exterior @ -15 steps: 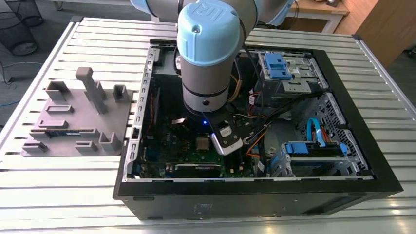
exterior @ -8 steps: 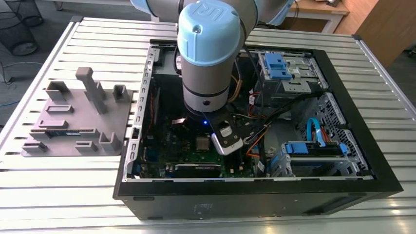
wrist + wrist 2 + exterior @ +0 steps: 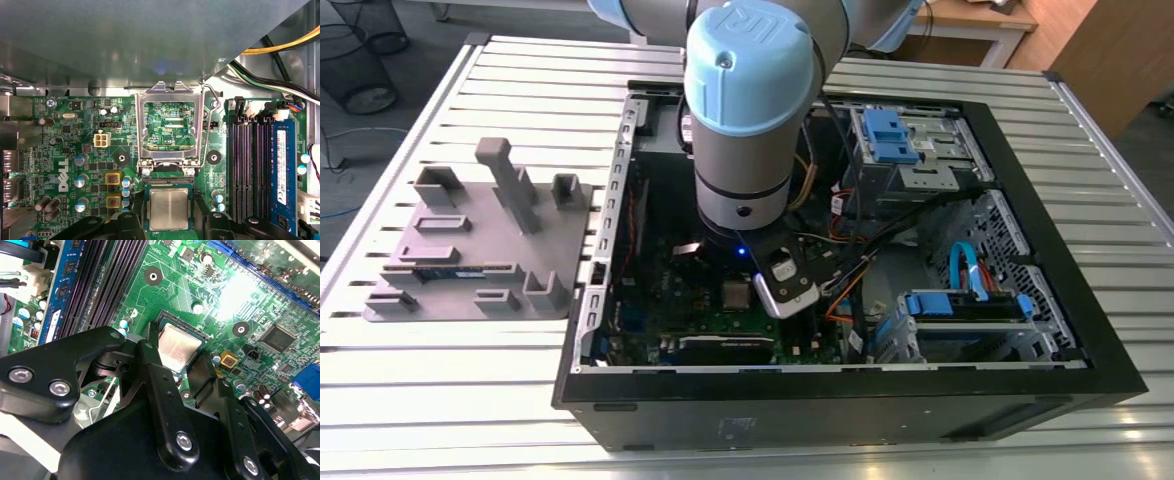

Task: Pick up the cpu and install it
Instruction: 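Place the cpu into insertion slot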

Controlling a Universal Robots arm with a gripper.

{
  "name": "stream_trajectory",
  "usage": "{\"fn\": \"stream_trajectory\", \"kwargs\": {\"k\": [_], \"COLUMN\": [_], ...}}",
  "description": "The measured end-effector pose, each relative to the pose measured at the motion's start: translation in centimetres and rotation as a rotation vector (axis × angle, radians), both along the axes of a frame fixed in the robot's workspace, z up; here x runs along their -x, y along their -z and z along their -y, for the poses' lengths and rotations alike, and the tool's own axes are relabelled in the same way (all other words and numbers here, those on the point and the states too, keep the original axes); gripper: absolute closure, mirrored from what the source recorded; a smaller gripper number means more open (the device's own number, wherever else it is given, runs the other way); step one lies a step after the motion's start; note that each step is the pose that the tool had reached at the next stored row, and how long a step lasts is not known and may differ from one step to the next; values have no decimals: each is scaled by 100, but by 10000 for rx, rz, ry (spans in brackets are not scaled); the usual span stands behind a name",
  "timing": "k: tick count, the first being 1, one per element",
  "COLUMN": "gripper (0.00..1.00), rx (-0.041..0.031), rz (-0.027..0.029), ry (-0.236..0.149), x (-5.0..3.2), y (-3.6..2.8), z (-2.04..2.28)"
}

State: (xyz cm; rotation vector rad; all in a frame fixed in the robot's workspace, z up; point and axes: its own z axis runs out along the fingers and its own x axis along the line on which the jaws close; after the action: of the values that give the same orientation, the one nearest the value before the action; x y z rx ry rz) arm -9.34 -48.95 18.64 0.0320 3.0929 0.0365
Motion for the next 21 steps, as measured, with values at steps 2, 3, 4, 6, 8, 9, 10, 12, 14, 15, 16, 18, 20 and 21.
{"fn": "stream_trajectory", "kwargs": {"k": [2, 3, 4, 6, 8, 9, 10, 12, 14, 15, 16, 18, 20, 21], "gripper": [53, 53, 53, 53, 53, 52, 52, 47, 40, 40, 40, 40, 40, 40], "rx": [1, 1, 1, 2, -1, -1, -3, -5, 1, 3, 5, 6, 6, 5], "rz": [0, 0, 0, 0, 3, 6, 12, 4, 1, -1, 0, 0, 0, 1], "ry": [0, 0, 0, 0, 0, -1, -2, -4, 0, 0, 1, 1, 0, 0], "x": [0, 0, 0, 0, 0, -1, -2, -3, 0, 0, 0, 0, 0, 0], "y": [1, 2, 2, 3, 5, 6, 8, 9, 7, 7, 7, 7, 8, 9], "z": [0, 0, 0, 0, 0, 0, -1, -1, 0, 0, 0, 0, 0, 0]}}
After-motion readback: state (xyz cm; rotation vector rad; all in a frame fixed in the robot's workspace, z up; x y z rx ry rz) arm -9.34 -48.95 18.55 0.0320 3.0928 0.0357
